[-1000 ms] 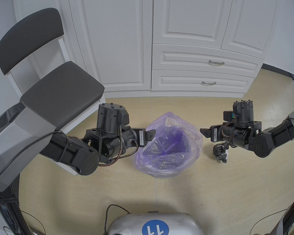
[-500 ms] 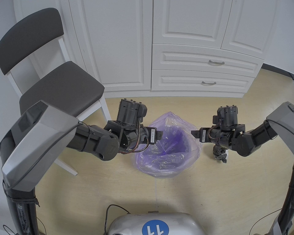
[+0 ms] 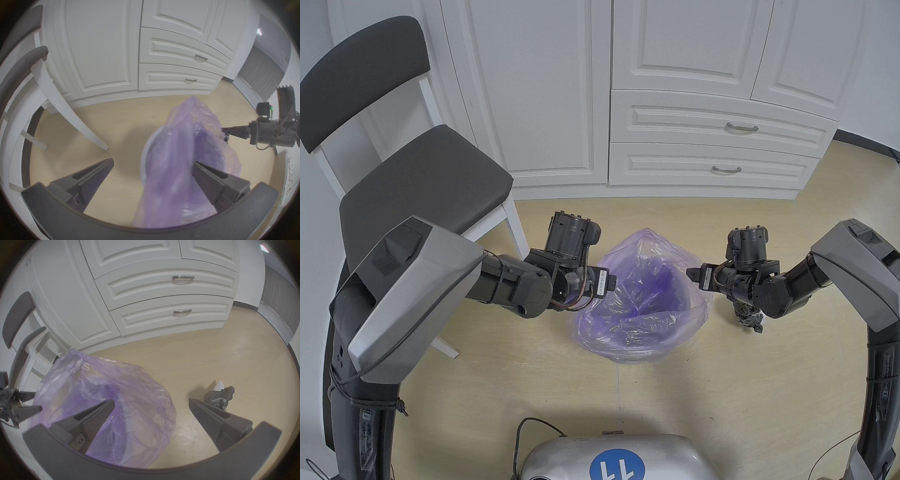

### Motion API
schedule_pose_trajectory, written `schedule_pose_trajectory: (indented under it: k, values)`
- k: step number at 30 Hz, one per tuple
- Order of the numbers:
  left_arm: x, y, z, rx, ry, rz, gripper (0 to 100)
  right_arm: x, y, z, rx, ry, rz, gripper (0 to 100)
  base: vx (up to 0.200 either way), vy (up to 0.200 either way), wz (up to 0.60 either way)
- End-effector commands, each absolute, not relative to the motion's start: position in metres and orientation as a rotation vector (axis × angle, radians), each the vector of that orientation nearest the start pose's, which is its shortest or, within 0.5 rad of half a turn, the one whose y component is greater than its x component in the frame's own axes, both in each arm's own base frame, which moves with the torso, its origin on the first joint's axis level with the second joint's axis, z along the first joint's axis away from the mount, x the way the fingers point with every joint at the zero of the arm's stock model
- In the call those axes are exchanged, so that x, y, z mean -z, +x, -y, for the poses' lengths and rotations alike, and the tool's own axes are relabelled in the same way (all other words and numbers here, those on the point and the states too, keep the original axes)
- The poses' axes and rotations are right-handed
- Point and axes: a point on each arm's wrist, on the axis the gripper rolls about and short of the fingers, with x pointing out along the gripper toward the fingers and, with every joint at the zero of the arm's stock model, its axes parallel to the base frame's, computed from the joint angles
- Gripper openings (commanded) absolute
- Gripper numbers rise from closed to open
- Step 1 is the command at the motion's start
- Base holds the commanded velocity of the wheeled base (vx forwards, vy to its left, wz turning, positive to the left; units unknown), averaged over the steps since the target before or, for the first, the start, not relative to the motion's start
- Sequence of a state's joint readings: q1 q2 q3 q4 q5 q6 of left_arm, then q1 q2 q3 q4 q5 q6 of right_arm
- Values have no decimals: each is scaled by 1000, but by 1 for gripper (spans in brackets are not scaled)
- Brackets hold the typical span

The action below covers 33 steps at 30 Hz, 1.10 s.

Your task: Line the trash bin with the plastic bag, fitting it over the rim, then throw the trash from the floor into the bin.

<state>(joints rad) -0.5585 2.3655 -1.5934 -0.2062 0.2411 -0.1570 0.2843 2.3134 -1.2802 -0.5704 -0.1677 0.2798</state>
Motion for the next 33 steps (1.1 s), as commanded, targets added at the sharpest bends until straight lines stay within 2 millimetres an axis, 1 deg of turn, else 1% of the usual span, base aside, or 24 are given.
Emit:
schedule_pose_trajectory:
  k: [1,4,5,6,9,11,15,22,27,33]
  values:
    - [-86,425,235,213,57,-536,100,-52,439,-118,-34,174,-476,100,0,0,0]
    - [-89,433,226,191,44,-521,100,-45,443,-119,-29,174,-483,100,0,0,0]
    - [-89,434,225,190,44,-521,100,-44,444,-119,-29,174,-483,100,0,0,0]
    - [-87,440,220,173,40,-520,100,-41,447,-119,-27,177,-483,100,0,0,0]
    - [-84,447,213,156,31,-519,100,-40,449,-117,-22,180,-478,100,0,0,0]
    - [-79,448,213,153,27,-522,100,-40,451,-116,-22,185,-464,100,0,0,0]
    - [-71,454,217,153,21,-521,100,-31,461,-117,-19,224,-408,100,0,0,0]
    - [-67,466,221,139,-42,-495,100,-23,471,-117,-11,269,-372,100,0,0,0]
    - [-61,472,219,123,-70,-496,100,-14,481,-113,3,290,-364,100,0,0,0]
    - [-57,480,217,111,-100,-483,100,-11,488,-114,13,363,-358,100,0,0,0]
